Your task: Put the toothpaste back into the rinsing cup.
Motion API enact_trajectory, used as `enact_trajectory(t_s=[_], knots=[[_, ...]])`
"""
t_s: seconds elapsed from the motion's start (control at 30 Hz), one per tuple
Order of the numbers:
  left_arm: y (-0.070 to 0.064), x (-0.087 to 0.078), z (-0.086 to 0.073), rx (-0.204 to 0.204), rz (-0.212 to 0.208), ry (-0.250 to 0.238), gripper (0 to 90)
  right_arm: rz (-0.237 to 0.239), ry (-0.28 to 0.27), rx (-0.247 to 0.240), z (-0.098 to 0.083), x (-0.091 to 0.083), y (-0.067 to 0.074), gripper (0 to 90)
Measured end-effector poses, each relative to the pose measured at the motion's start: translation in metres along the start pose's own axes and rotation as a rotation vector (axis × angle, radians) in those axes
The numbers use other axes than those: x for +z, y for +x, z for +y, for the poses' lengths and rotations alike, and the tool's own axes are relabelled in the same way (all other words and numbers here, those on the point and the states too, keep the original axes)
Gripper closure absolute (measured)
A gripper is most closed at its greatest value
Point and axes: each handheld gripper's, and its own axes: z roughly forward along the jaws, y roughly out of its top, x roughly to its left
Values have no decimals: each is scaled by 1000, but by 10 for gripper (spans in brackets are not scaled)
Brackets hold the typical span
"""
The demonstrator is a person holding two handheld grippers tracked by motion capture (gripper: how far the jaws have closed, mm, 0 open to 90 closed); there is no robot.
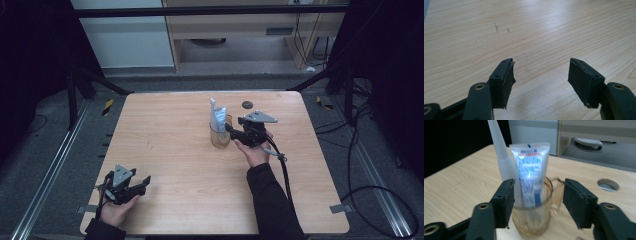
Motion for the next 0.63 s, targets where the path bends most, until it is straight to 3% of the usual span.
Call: enact_trajectory(t_s=[0.3, 0.63], knots=[[1, 2, -2, -12, -8, 24, 348, -13, 125, -17, -26, -37, -14, 213], [4, 4, -3, -36, -8, 41, 321, -32, 175, -37, -65, -75, -30, 177]])
